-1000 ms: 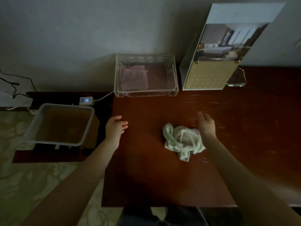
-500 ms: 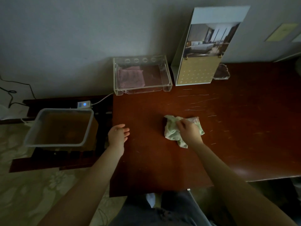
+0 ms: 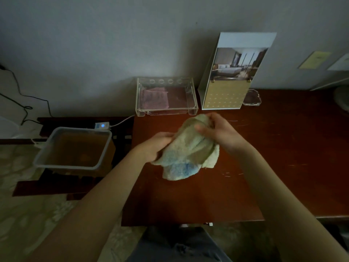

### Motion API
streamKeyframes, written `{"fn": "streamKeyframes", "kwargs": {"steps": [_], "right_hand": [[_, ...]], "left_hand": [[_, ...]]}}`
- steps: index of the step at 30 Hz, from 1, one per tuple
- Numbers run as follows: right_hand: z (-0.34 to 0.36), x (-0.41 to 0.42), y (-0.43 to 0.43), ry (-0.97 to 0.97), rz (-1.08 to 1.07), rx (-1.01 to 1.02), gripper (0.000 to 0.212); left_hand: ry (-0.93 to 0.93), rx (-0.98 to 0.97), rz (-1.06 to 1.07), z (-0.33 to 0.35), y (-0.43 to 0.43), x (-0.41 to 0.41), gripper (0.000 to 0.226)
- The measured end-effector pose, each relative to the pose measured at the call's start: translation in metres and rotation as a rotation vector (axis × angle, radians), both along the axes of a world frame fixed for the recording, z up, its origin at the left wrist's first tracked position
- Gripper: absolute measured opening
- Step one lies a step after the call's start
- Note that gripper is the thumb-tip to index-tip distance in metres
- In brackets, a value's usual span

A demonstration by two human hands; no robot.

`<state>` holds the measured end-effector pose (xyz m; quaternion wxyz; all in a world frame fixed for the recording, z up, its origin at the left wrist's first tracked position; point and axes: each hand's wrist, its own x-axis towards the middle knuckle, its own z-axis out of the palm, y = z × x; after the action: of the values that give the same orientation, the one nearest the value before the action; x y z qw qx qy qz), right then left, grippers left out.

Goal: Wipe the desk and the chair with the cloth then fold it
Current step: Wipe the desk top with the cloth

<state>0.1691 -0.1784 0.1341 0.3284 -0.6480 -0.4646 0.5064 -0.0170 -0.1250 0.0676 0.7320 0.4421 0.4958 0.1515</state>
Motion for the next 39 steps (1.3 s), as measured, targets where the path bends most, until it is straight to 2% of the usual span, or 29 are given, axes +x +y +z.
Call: {"fn": "streamKeyframes", "kwargs": {"steps": [2,4,5,8,10,11,13,15,17,19,23,27,31,39], "right_hand": [[-0.013,0.007,-0.005,-0.293,0.095,-0.059,0.042],[-0.025,0.009,-0.010,-0.562,0.032,-0.017,0.025],[-0.029,0.008,-0.015,-0.614,-0.026,0.035,0.017],[-0.032,0.002,-0.033,-0.623,-0.107,0.289,0.016],[-0.032,-0.001,-0.045,-0.563,0.003,0.338,0.014],[-0.033,-0.003,-0.052,-0.517,0.121,0.276,0.014],[-0.042,-0.002,-0.062,-0.463,0.406,0.064,0.019],[-0.064,0.001,-0.070,-0.435,0.533,-0.065,0.026],[-0.091,0.003,-0.077,-0.478,0.483,-0.082,0.030],[-0.123,0.008,-0.080,-0.618,0.406,-0.075,0.033],[-0.173,0.015,-0.086,-0.912,0.445,-0.108,0.058],[-0.205,0.021,-0.079,-1.086,0.526,-0.028,0.066],[-0.222,0.019,-0.071,-1.153,0.533,0.026,0.065],[-0.224,-0.033,-0.116,-1.106,0.668,0.196,0.066]], "left_hand": [[0.047,0.152,0.037,0.004,-0.003,-0.005,0.016],[0.078,0.278,0.116,0.009,-0.006,-0.010,0.011],[0.091,0.339,0.168,0.011,-0.009,-0.011,0.009],[0.114,0.518,0.258,0.012,-0.019,-0.008,0.007],[0.196,0.590,0.281,0.006,-0.026,-0.007,0.004],[0.249,0.604,0.287,-0.001,-0.028,-0.009,0.007],[0.360,0.572,0.311,-0.019,-0.033,-0.017,0.017],[0.473,0.496,0.354,-0.036,-0.043,-0.029,0.026],[0.561,0.428,0.389,-0.049,-0.056,-0.042,0.031],[0.621,0.376,0.411,-0.063,-0.068,-0.056,0.036],[0.790,0.236,0.441,-0.091,-0.083,-0.084,0.038],[0.769,0.102,0.410,-0.110,-0.089,-0.095,0.040],[0.773,0.080,0.380,-0.119,-0.088,-0.096,0.044],[0.707,-0.037,0.436,-0.127,-0.060,-0.093,0.050]]}}
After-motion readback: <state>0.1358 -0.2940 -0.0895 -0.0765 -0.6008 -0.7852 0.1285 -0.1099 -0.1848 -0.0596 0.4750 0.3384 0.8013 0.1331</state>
